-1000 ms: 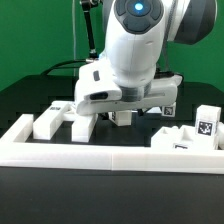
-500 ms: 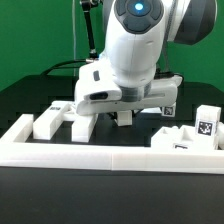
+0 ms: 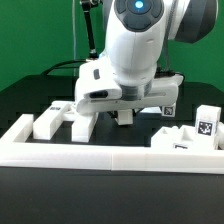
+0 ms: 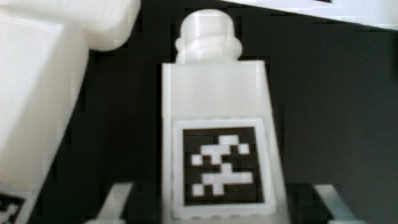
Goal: Assemble chair
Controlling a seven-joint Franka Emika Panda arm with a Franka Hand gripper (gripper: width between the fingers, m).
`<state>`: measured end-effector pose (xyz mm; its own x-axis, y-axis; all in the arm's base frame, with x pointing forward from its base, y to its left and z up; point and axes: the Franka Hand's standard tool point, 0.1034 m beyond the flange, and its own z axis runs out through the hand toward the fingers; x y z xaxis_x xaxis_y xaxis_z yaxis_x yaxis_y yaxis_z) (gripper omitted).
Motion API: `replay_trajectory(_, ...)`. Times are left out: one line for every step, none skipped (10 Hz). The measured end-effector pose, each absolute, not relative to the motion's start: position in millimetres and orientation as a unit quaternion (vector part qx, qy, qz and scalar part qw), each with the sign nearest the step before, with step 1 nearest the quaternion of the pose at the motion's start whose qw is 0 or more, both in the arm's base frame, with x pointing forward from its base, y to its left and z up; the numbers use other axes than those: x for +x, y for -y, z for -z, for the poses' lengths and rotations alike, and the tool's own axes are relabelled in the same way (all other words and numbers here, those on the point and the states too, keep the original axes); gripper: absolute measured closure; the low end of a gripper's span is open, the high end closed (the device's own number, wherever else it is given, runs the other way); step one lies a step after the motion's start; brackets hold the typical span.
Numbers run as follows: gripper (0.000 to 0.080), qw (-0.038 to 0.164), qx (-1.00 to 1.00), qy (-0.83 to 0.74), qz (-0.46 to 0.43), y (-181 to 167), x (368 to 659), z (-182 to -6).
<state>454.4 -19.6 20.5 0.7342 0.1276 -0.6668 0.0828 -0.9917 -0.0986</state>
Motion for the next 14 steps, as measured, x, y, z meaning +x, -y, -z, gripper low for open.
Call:
replay_trajectory(0.0511,0.029,-0.931,0.045,-0.360,16,461,-31.0)
replay_trajectory(0.0509,0.031,-0.932,0.031,-0.359,12,468,-43.6)
replay_trajectory(0.0509,0.029,-0.932,0.017,-0.360,9,475,-58.3)
replay_trajectory(0.0509,0.028,-0.934,0.009,-0.357,7,485,-75.8)
replay_trajectory(0.0509,0.027,-0.938,0.008,-0.347,8,490,-82.1)
replay_trajectory(0.0509,0.026,-0.939,0.007,-0.342,9,490,-78.3)
replay_trajectory(0.0509,0.025,-0.943,0.007,-0.333,9,493,-76.9)
replay_trajectory(0.0508,0.024,-0.945,0.007,-0.327,10,495,-76.1)
replay_trajectory(0.0508,0.022,-0.952,0.008,-0.304,11,500,-74.3)
replay_trajectory(0.0508,0.019,-0.965,0.008,-0.260,12,508,-74.7)
replay_trajectory(0.0508,0.021,-0.971,0.009,-0.238,10,514,-87.7)
replay_trajectory(0.0508,0.020,-0.975,0.006,-0.220,9,526,-95.4)
replay_trajectory(0.0508,0.016,-0.983,0.002,-0.185,7,539,-103.7)
replay_trajectory(0.0508,0.013,-0.989,0.002,-0.146,5,542,-107.3)
